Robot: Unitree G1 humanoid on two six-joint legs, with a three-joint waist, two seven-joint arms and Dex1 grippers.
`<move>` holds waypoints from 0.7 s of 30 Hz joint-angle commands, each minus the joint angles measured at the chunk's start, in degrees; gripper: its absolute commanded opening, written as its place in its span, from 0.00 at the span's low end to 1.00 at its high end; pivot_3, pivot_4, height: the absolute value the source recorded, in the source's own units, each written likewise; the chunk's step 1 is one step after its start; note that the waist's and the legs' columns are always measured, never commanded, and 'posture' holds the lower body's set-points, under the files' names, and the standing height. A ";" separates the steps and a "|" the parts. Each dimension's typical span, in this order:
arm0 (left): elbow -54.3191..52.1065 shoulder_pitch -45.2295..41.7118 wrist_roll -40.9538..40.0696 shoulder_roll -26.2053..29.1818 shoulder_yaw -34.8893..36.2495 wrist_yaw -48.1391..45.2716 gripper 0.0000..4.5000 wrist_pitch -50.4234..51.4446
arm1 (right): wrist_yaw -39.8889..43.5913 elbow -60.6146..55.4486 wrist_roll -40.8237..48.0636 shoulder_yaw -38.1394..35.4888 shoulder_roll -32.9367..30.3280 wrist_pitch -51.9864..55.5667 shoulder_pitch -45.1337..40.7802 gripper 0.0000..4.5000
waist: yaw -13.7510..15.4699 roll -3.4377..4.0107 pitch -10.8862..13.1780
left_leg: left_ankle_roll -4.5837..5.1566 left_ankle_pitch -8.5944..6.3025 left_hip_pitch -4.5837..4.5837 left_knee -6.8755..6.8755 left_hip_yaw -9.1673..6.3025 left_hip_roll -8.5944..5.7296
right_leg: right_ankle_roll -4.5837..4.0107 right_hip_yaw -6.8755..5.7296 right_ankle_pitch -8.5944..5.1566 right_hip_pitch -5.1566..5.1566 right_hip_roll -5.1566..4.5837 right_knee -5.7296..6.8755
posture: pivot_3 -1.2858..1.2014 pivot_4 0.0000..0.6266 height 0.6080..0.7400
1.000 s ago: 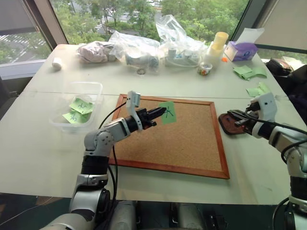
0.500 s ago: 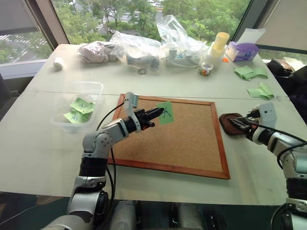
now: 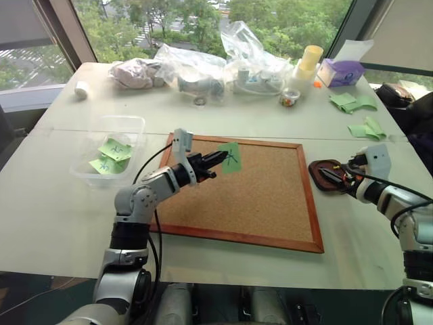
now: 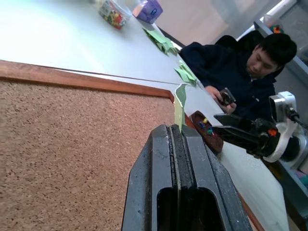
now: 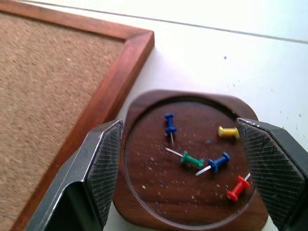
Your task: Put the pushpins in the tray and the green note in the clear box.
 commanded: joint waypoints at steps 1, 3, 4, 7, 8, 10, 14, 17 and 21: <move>-4.42 -1.60 0.18 0.80 2.18 1.63 0.00 -2.69 | 0.62 -5.32 3.73 -2.14 -0.33 2.07 -2.27 0.85 | 0.00 0.00 0.00 | 0.00 0.00 0.00 0.00 0.00 0.00 | 0.00 0.00 0.00 0.00 0.00 0.00 | 0.52 0.24 1.00; -5.63 -2.69 0.75 1.18 4.41 4.93 0.00 -4.18 | 1.13 -7.90 6.29 -2.13 0.03 4.30 -3.31 0.85 | -0.01 0.00 0.00 | 0.00 0.00 0.00 0.00 0.00 0.02 | 0.00 0.00 0.00 0.00 0.00 0.00 | 0.52 0.24 1.00; -6.49 -3.56 1.75 2.05 6.57 8.06 0.00 -5.46 | 2.01 -10.01 8.03 -1.40 0.15 5.67 -3.88 0.85 | -0.03 0.00 0.00 | -0.01 0.00 0.00 0.00 0.00 0.02 | 0.00 0.00 0.00 0.00 0.01 0.00 | 0.52 0.24 1.00; -7.48 -5.04 4.17 5.02 11.39 14.25 0.00 -8.24 | 4.93 -15.04 11.59 1.15 0.05 7.88 -4.42 0.85 | -0.19 -0.01 0.01 | -0.02 0.01 0.00 -0.01 -0.03 0.07 | 0.00 0.00 0.00 -0.01 0.05 0.00 | 0.52 0.24 1.00; -7.62 -5.17 4.63 6.44 12.83 15.45 0.00 -8.74 | 6.13 -16.58 12.47 2.28 -0.10 8.25 -4.46 0.85 | -0.26 -0.01 0.01 | -0.02 0.01 0.01 -0.02 -0.06 0.08 | 0.00 0.01 0.00 -0.01 0.07 0.00 | 0.52 0.24 1.00; -8.06 -5.09 6.83 9.38 14.61 17.76 0.00 -10.22 | 8.30 -19.23 14.13 4.43 -0.38 9.07 -4.79 0.85 | -0.21 0.00 0.00 | -0.02 0.01 0.01 -0.03 -0.06 0.09 | -0.01 0.00 0.00 -0.01 0.08 -0.01 | 0.52 0.24 1.00; -7.21 -4.93 10.82 13.16 17.86 23.92 0.00 -11.59 | 11.11 -20.96 15.14 8.16 -0.49 9.16 -6.43 0.85 | 0.17 -0.04 0.02 | -0.01 0.00 0.00 -0.02 -0.05 0.08 | -0.01 0.00 0.00 0.00 0.07 -0.01 | 0.52 0.24 1.00; -6.03 -3.70 13.02 14.18 19.78 27.24 0.00 -12.47 | 11.92 -19.89 13.80 10.72 -0.44 7.87 -7.92 0.85 | 0.18 -0.07 0.04 | 0.00 0.00 -0.02 0.00 -0.07 0.05 | -0.01 0.00 0.00 0.01 0.03 -0.01 | 0.52 0.24 1.00; -4.20 -0.39 14.58 14.29 20.74 28.20 0.00 -13.17 | 12.47 -18.43 12.96 12.25 -0.12 6.83 -9.44 0.85 | 0.06 -0.07 0.04 | 0.00 0.00 -0.02 -0.01 -0.06 0.06 | -0.01 -0.02 0.00 0.01 0.03 0.00 | 0.52 0.24 1.00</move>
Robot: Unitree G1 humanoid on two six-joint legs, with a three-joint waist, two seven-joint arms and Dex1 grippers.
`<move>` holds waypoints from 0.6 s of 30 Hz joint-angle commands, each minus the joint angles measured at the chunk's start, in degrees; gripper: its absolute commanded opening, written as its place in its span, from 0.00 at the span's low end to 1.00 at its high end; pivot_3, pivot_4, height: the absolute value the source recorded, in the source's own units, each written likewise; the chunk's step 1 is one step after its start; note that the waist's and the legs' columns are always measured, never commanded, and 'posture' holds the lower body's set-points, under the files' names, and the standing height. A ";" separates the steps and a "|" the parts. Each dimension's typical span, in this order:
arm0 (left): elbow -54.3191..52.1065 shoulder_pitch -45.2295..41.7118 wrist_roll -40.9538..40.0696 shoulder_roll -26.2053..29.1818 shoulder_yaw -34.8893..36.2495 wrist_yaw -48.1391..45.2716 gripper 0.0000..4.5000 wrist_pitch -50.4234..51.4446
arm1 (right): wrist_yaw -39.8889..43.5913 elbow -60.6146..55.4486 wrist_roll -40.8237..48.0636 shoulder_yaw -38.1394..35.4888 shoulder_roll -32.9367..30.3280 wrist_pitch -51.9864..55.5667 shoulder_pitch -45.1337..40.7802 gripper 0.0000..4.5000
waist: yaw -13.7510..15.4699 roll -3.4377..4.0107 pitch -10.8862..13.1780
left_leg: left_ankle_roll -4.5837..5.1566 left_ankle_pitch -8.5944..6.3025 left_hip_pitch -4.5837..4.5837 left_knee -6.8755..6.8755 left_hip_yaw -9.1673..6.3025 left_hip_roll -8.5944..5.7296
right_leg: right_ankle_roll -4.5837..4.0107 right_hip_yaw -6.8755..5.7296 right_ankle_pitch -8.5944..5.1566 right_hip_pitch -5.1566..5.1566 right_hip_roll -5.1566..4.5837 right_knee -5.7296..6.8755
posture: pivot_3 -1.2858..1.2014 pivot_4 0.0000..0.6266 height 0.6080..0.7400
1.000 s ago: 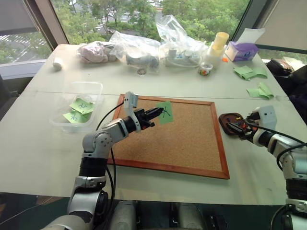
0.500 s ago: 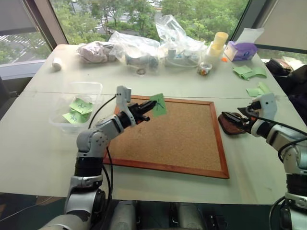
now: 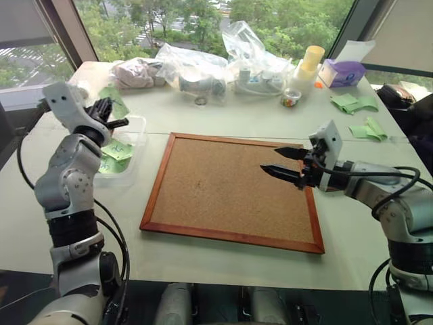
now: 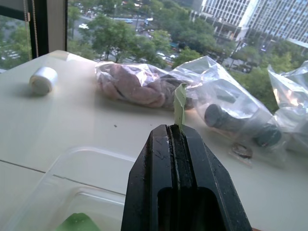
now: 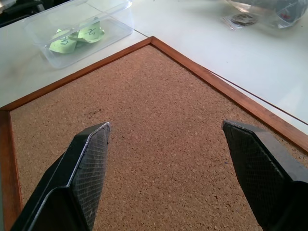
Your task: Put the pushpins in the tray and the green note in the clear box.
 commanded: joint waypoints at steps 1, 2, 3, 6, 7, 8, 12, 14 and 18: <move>1.22 2.53 1.59 0.58 1.25 0.65 0.00 -1.83 | 0.90 0.29 -0.49 0.44 -0.30 -1.87 -1.98 0.85 | -0.07 0.00 0.00 | 0.00 0.00 0.01 0.00 0.01 0.00 | 0.00 0.00 0.00 0.00 0.00 0.01 | 0.52 0.24 1.00; 1.63 3.29 1.72 0.60 1.41 0.62 0.07 -1.94 | 0.93 0.79 -0.74 0.72 -0.19 -2.14 -2.32 0.86 | -0.08 -0.01 0.01 | 0.00 0.00 0.01 0.00 0.02 0.00 | 0.00 0.00 0.00 -0.01 0.01 0.01 | 0.52 0.24 1.00; 2.00 3.84 1.72 0.63 1.51 0.55 0.16 -2.14 | 0.94 1.25 -0.98 0.95 -0.09 -2.35 -2.64 0.87 | -0.10 -0.04 0.03 | -0.01 0.00 0.01 0.00 0.01 0.02 | 0.00 0.00 0.00 -0.01 0.02 0.01 | 0.52 0.24 1.00; 2.27 5.10 1.15 0.74 2.41 0.61 0.45 -2.17 | 0.93 1.94 -1.38 1.27 0.18 -2.83 -3.25 0.87 | 0.00 -0.09 0.05 | -0.01 0.00 0.00 0.00 0.02 0.03 | 0.00 -0.01 0.00 -0.02 0.03 0.01 | 0.52 0.24 1.00; 2.24 5.19 1.04 0.81 2.57 0.65 0.57 -1.99 | 0.94 2.08 -1.48 1.33 0.21 -2.98 -3.31 0.87 | 0.02 -0.10 0.05 | -0.01 0.00 -0.01 0.00 0.02 0.03 | 0.00 -0.01 0.00 -0.02 0.03 0.01 | 0.52 0.24 1.00; 1.64 5.24 0.44 0.96 2.58 -0.21 0.69 -1.85 | 0.92 2.30 -1.66 1.34 0.17 -3.21 -3.34 0.87 | 0.02 -0.10 0.05 | -0.01 0.00 -0.01 0.01 0.02 0.03 | 0.00 -0.01 0.00 -0.02 0.02 0.01 | 0.52 0.24 1.00; -3.96 4.55 -6.48 1.17 1.77 -6.93 0.99 1.07 | 0.69 3.13 -2.19 0.80 -0.03 -3.64 -3.06 0.87 | -0.04 -0.10 0.06 | -0.01 0.00 -0.01 0.01 0.02 0.04 | 0.00 -0.01 0.00 -0.02 0.01 0.01 | 0.52 0.24 1.00; -7.45 4.57 -10.00 1.46 0.16 -10.73 0.99 3.22 | 0.76 3.14 -2.34 0.47 -0.24 -3.78 -2.48 0.87 | -0.03 -0.10 0.06 | -0.01 0.00 -0.01 0.01 0.02 0.05 | 0.00 -0.01 0.00 -0.02 0.01 0.01 | 0.52 0.24 1.00; -11.29 4.03 -15.42 1.70 -2.01 -14.62 0.99 7.22 | 0.51 3.10 -2.44 -0.22 -0.60 -3.70 -1.48 0.87 | -0.11 -0.09 0.05 | -0.02 0.01 0.01 0.00 0.03 0.04 | 0.00 0.00 0.00 -0.01 0.01 0.02 | 0.52 0.24 1.00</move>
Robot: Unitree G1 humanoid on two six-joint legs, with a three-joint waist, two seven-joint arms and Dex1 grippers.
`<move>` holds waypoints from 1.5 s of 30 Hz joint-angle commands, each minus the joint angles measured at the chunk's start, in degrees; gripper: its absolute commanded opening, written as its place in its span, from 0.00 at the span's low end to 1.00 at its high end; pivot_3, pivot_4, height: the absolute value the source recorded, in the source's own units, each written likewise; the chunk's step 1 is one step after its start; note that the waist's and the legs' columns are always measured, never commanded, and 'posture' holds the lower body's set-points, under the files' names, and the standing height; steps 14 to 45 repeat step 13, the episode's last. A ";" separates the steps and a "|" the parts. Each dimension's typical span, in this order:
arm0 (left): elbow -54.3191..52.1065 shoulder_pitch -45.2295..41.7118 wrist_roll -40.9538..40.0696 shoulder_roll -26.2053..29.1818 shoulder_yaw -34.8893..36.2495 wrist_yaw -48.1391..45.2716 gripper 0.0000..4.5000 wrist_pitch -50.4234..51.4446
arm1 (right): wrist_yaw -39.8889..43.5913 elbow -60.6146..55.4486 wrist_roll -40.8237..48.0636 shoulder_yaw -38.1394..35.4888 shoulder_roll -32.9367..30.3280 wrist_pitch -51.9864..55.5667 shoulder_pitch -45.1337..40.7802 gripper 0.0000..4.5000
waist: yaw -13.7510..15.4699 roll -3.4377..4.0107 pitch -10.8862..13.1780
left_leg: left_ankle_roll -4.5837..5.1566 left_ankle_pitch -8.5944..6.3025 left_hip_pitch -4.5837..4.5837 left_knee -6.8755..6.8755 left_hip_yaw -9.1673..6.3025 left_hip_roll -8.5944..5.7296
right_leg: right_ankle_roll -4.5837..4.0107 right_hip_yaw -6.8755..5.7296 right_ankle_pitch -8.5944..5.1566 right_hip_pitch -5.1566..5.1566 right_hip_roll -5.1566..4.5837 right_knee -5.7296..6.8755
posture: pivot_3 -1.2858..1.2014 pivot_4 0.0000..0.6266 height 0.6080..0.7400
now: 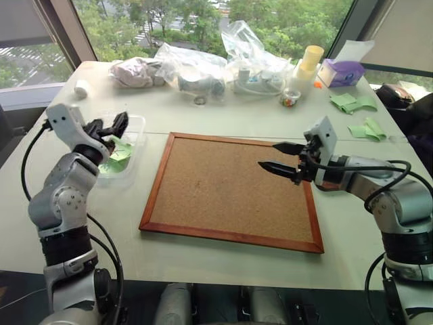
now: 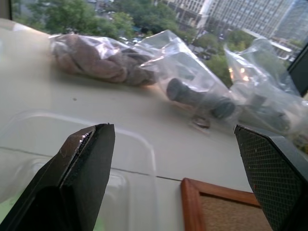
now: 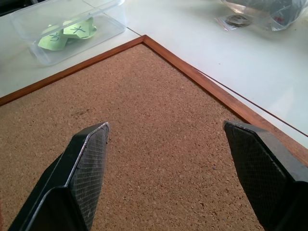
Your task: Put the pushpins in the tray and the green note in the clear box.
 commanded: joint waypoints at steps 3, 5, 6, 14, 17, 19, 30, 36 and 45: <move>-5.24 -0.47 -5.81 3.12 -6.18 -9.79 0.99 4.41 | -0.07 -1.47 -0.22 -2.81 -1.77 -0.73 2.19 0.87 | -0.07 0.00 0.00 | -0.01 0.00 0.00 0.00 0.01 0.00 | 0.00 0.00 0.00 -0.01 0.02 0.00 | 0.52 0.24 1.00; -6.30 0.33 -6.65 4.73 -9.35 -13.59 0.99 6.09 | 0.27 -2.24 -0.39 -3.02 -2.83 -0.59 3.64 0.87 | -0.01 0.00 0.00 | -0.01 0.00 0.00 0.00 0.02 -0.01 | 0.00 0.00 0.00 0.00 0.03 0.00 | 0.52 0.24 1.00; -6.70 1.18 -6.56 5.89 -11.21 -16.18 0.99 6.33 | 0.44 -2.82 -0.10 -3.33 -3.30 -0.47 4.40 0.87 | -0.04 0.00 0.00 | -0.01 0.00 0.00 0.00 0.03 -0.01 | 0.00 0.00 0.00 -0.01 0.02 -0.01 | 0.52 0.24 1.00; -5.75 4.50 -1.81 11.94 -22.30 -28.99 0.99 3.60 | 1.04 -7.05 0.11 -3.76 -5.16 -0.97 9.63 0.87 | -0.12 0.04 -0.01 | -0.03 0.01 0.02 -0.02 0.03 0.00 | -0.01 0.00 -0.01 -0.03 0.06 0.00 | 0.52 0.24 1.00; -5.75 4.50 -1.81 11.94 -22.30 -28.99 0.99 3.60 | 1.04 -7.05 0.11 -3.76 -5.16 -0.97 9.63 0.87 | -0.12 0.04 -0.01 | -0.03 0.01 0.02 -0.02 0.03 0.00 | -0.01 0.00 -0.01 -0.03 0.06 0.00 | 0.52 0.24 1.00; -5.75 4.50 -1.81 11.94 -22.30 -28.99 0.99 3.60 | 1.04 -7.05 0.11 -3.76 -5.16 -0.97 9.63 0.87 | -0.12 0.04 -0.01 | -0.03 0.01 0.02 -0.02 0.03 0.00 | -0.01 0.00 -0.01 -0.03 0.06 0.00 | 0.52 0.24 1.00; -5.75 4.50 -1.81 11.94 -22.30 -28.99 0.99 3.60 | 1.04 -7.05 0.11 -3.76 -5.16 -0.97 9.63 0.87 | -0.12 0.04 -0.01 | -0.03 0.01 0.02 -0.02 0.03 0.00 | -0.01 0.00 -0.01 -0.03 0.06 0.00 | 0.52 0.24 1.00; -5.75 4.50 -1.81 11.94 -22.30 -28.99 0.99 3.60 | 1.04 -7.05 0.11 -3.76 -5.16 -0.97 9.63 0.87 | -0.12 0.04 -0.01 | -0.03 0.01 0.02 -0.02 0.03 0.00 | -0.01 0.00 -0.01 -0.03 0.06 0.00 | 0.52 0.24 1.00; -5.75 4.50 -1.81 11.94 -22.30 -28.99 0.99 3.60 | 1.04 -7.05 0.11 -3.76 -5.16 -0.97 9.63 0.87 | -0.12 0.04 -0.01 | -0.03 0.01 0.02 -0.02 0.03 0.00 | -0.01 0.00 -0.01 -0.03 0.06 0.00 | 0.52 0.24 1.00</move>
